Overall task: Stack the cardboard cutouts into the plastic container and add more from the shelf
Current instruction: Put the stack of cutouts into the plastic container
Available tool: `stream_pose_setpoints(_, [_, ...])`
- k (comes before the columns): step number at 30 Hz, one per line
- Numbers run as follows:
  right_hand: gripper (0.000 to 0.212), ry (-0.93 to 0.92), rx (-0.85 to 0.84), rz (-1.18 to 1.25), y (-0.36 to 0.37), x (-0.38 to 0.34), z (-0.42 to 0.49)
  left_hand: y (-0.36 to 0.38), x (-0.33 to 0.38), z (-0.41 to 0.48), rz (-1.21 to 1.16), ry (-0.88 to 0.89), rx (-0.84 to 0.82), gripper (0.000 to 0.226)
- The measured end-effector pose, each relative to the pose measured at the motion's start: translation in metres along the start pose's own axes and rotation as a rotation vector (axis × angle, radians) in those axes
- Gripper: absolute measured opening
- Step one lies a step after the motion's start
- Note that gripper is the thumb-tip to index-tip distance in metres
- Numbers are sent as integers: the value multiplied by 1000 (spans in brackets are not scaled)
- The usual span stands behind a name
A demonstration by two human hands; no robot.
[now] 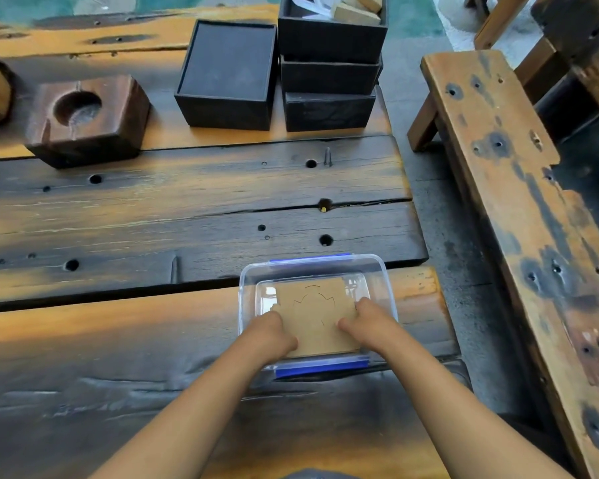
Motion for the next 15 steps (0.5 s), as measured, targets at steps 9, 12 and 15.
stream_pose_setpoints(9, [58,-73,158,101,-25,-15,-58,-41,11,-51,82,242,179,46])
stream_pose_setpoints(12, [59,-84,216,95,-23,-18,-84,-51,3,-70,35,324,215,57])
stream_pose_setpoints(15, [56,-63,265,111,-18,-20,-112,-59,-4,-84,52,421,241,52])
Point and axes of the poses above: each hand's wrist, its own z-axis towards the middle knuckle, its own y-axis out of the palm, x = y × z, the point moved 9 cm from there along z, towards the middle knuckle, and after that the axes turned 6 degrees about x, right-handed, at the moved point
